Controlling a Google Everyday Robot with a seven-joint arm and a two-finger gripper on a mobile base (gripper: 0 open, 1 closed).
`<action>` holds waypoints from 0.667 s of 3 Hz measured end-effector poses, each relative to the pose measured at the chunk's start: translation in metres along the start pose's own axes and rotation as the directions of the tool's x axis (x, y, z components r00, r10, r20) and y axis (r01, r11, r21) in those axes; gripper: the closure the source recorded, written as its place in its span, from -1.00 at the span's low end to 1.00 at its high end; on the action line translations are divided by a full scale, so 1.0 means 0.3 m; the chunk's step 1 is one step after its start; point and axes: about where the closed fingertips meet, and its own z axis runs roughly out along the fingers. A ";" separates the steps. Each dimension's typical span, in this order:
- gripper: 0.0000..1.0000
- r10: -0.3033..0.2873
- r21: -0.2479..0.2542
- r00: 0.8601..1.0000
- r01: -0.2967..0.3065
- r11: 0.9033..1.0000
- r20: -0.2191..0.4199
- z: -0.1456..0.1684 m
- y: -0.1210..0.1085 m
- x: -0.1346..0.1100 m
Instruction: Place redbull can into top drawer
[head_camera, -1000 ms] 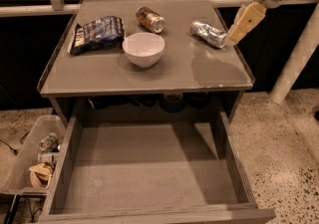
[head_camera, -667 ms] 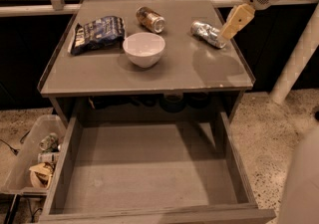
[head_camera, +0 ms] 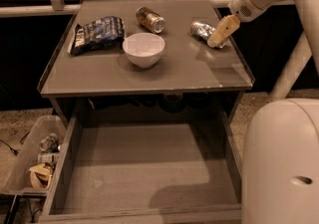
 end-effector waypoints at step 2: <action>-1.00 0.132 -0.109 0.990 -0.125 0.986 0.055 0.166 0.017 0.024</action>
Offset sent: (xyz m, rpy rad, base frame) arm 0.0548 0.0066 -0.0403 0.2295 0.1435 -0.0312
